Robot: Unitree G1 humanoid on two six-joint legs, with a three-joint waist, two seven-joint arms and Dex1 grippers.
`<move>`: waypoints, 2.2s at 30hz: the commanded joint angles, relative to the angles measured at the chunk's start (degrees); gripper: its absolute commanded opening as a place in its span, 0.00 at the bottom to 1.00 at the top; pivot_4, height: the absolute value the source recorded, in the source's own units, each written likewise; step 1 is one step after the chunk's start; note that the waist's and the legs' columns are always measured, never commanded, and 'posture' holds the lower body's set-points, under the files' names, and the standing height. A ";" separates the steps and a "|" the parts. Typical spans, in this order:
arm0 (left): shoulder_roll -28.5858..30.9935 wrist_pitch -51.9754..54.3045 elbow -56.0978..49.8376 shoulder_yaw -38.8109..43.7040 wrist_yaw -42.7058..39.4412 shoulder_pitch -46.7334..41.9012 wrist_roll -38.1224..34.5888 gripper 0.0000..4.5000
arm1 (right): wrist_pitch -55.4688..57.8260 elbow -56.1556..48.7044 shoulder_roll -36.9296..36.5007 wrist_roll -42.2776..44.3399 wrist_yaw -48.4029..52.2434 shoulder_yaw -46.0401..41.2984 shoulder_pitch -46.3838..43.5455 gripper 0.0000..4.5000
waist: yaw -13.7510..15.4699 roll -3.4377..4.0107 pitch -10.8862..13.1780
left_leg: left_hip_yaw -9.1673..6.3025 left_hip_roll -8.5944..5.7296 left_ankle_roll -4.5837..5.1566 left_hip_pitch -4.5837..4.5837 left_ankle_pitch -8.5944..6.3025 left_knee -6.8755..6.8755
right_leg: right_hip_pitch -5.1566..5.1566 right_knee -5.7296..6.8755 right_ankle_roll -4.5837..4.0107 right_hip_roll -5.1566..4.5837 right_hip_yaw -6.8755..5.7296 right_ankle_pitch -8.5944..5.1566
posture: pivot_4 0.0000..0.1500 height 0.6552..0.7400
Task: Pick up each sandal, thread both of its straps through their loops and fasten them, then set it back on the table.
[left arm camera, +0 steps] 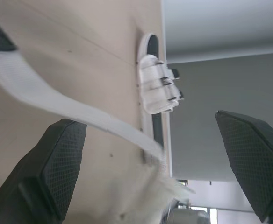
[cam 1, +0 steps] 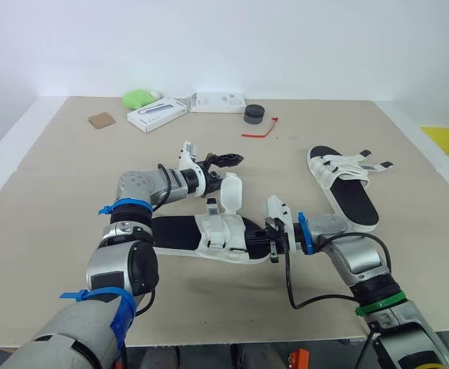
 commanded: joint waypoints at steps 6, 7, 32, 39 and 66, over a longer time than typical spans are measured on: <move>-0.56 -6.24 4.92 0.00 -3.39 -4.51 4.34 1.00 | 3.57 3.46 -0.64 -3.08 -1.69 2.82 3.28 0.00 | 0.01 0.00 0.00 | 0.00 0.00 -0.01 0.00 0.00 -0.03 | 0.00 0.00 0.02 0.00 0.00 -0.02 | 1.00 1.00; -0.58 -6.61 5.31 0.16 -3.65 -4.73 4.64 1.00 | 3.61 3.44 -0.60 -3.07 -1.70 2.79 3.30 0.00 | 0.01 0.00 0.00 | 0.00 0.00 -0.01 0.00 0.00 -0.03 | 0.00 0.00 0.02 0.00 0.00 -0.03 | 1.00 1.00; -1.01 -7.27 -20.87 -13.06 -23.28 0.93 9.41 0.02 | 3.84 3.54 -0.32 -3.34 -1.87 2.95 3.50 0.00 | -0.15 0.10 0.06 | -0.01 0.01 -0.02 0.01 0.01 -0.14 | 0.01 0.01 0.04 0.00 0.00 -0.04 | 1.00 1.00; 9.97 -24.23 -54.48 -32.76 -46.88 22.90 17.28 0.02 | 4.02 3.21 -1.04 -3.10 -1.83 2.56 4.07 0.00 | 0.04 0.34 -0.02 | 0.04 0.04 -0.07 0.12 0.02 -0.29 | 0.08 0.04 -0.09 0.03 0.10 -0.09 | 1.00 1.00; 16.03 -103.01 -40.35 -44.40 -83.01 25.39 29.26 0.86 | 3.64 3.88 -0.85 -3.68 -0.50 3.88 3.02 0.00 | 0.19 0.37 -0.07 | 0.09 0.05 0.25 0.01 -0.02 -0.16 | 0.07 0.01 -0.36 -0.03 0.09 -0.31 | 1.00 1.00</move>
